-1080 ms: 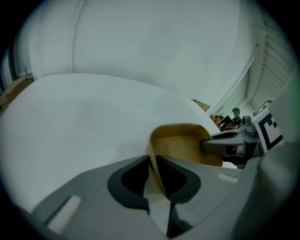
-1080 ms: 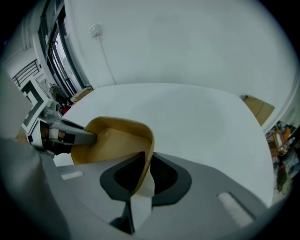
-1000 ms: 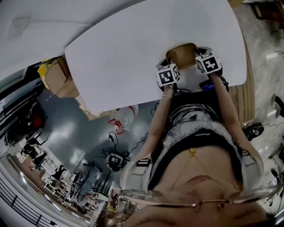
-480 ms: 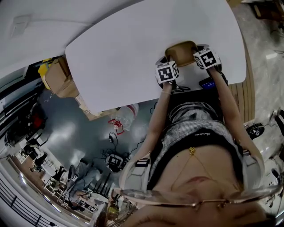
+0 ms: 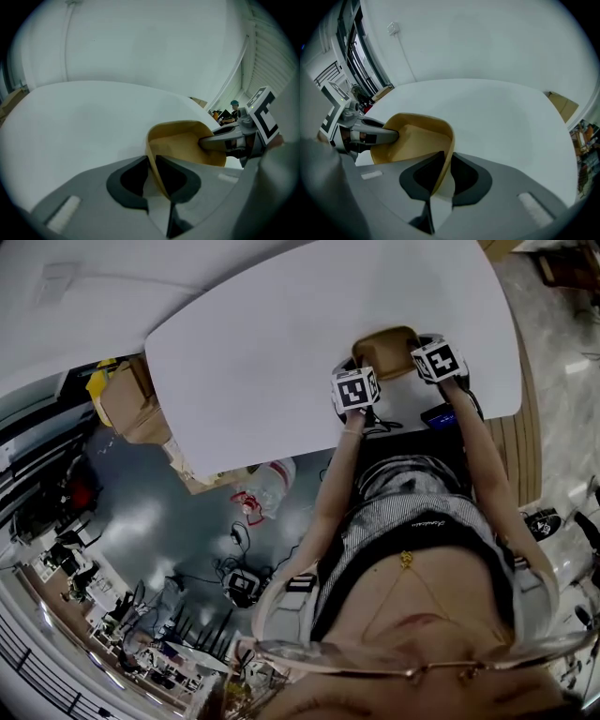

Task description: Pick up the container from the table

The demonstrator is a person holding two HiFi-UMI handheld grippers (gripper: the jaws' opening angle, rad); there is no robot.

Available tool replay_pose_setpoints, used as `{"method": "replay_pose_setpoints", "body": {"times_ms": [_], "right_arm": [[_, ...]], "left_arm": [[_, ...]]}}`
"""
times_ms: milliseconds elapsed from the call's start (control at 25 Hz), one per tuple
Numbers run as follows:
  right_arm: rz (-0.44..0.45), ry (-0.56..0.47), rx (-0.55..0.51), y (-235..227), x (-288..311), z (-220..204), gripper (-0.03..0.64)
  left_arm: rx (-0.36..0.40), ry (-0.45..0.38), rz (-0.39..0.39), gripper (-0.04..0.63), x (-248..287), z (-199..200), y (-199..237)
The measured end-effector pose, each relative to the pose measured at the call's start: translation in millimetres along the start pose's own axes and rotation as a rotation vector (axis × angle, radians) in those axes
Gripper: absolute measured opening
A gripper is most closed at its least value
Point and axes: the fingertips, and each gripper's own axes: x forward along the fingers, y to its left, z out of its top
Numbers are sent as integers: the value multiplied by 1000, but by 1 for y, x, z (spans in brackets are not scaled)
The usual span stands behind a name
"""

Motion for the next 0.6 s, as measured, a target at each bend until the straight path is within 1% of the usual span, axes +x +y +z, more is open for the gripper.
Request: {"method": "replay_pose_setpoints", "body": {"times_ms": [320, 600], "right_arm": [[1, -2, 5, 0, -1, 1, 73], [-1, -4, 15, 0, 2, 0, 72]], "left_arm": [[14, -31, 30, 54, -3, 2, -1], [7, -32, 17, 54, 2, -2, 0]]}}
